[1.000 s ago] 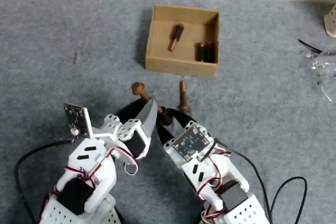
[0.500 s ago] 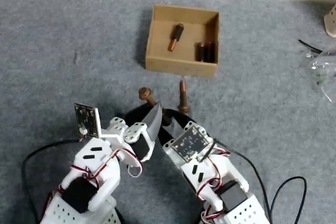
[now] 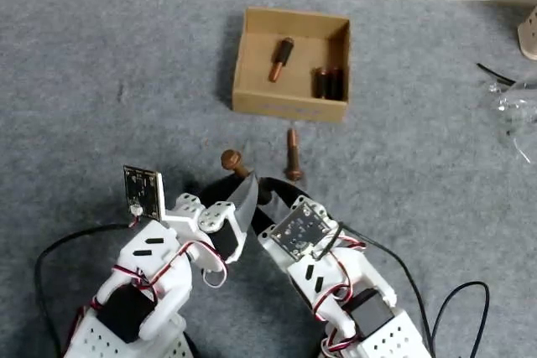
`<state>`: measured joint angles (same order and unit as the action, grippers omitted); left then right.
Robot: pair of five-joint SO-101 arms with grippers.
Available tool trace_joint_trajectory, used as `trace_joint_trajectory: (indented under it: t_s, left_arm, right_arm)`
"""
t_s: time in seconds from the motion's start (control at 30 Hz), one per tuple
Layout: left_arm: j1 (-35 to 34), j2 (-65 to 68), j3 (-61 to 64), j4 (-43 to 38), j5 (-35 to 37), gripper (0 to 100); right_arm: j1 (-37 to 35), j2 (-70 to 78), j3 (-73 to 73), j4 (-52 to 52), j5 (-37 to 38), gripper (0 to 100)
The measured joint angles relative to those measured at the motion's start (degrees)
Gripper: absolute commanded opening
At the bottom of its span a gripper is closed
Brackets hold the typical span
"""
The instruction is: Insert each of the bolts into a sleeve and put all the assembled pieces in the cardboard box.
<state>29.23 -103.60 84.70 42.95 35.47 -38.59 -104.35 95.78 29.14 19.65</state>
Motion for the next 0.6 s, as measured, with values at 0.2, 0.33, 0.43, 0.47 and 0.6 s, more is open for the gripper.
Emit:
trace_joint_trajectory:
  t_s: [0.2,0.33,0.43,0.47,0.6]
  left_arm:
    - [-0.35,0.0,1.05,0.18,-0.26,39]
    - [-0.09,0.18,3.52,0.53,-0.09,48]
    - [-0.09,0.62,3.96,0.53,-0.18,46]
    - [-0.53,0.7,3.96,0.53,-0.26,46]
    - [-3.78,0.35,3.96,0.53,0.0,44]
  right_arm:
    - [0.62,0.0,0.0,0.0,0.0,0.5]
    - [1.41,-0.09,0.0,-0.09,0.0,0.5]
    - [1.05,-0.09,0.0,-0.09,0.0,0.5]
    - [1.14,-0.09,0.0,-0.09,0.0,0.5]
    - [1.05,0.0,0.0,-0.09,0.0,0.5]
